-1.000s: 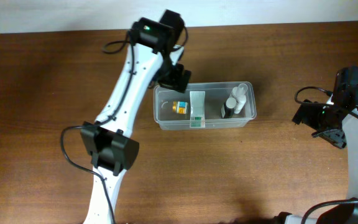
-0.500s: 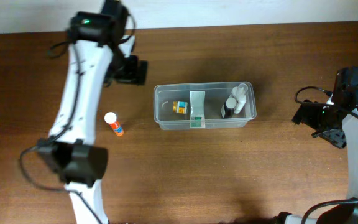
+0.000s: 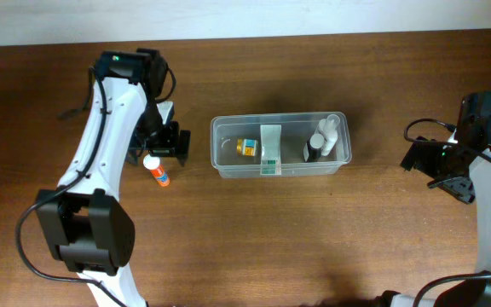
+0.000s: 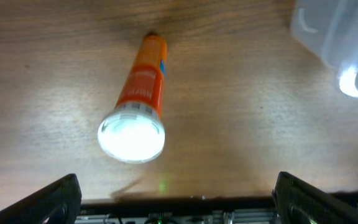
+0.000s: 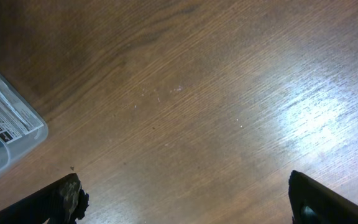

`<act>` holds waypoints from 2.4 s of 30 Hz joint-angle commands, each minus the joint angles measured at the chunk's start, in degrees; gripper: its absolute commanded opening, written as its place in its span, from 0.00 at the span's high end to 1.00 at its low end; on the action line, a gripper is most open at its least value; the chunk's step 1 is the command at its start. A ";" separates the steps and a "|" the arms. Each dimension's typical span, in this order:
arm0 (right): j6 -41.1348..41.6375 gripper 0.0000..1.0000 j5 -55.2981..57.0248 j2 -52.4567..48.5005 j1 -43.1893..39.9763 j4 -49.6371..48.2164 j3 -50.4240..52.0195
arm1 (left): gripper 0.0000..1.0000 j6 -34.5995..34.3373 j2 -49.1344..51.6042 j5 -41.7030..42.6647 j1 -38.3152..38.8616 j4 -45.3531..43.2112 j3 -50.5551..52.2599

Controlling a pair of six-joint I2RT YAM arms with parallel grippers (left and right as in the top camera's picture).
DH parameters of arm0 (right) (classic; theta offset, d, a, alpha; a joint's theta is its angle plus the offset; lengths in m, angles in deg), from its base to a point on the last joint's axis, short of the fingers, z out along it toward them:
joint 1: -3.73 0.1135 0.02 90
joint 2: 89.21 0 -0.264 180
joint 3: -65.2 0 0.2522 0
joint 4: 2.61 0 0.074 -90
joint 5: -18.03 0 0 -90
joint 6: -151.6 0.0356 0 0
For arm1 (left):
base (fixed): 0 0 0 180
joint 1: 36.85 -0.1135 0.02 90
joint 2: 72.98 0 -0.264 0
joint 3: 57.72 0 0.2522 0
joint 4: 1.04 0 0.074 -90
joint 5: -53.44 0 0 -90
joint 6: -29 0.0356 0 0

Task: Pack container
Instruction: 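Move the left gripper back to the orange tube, then lower the left gripper and grasp the orange tube by its cap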

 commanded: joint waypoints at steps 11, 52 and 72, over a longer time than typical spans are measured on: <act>0.72 0.02 0.11 0.13 -0.24 -0.17 -0.13 | 0.01 -2.56 -0.66 0.15 -3.98 -10.40 8.39; 0.70 0.02 0.11 0.13 -0.24 -0.17 -0.13 | 0.45 -2.56 -0.66 2.16 -4.22 -16.44 15.02; 0.72 0.02 0.11 0.13 -0.24 -0.17 -0.13 | 0.62 -2.56 -0.66 1.95 -4.22 -16.00 15.02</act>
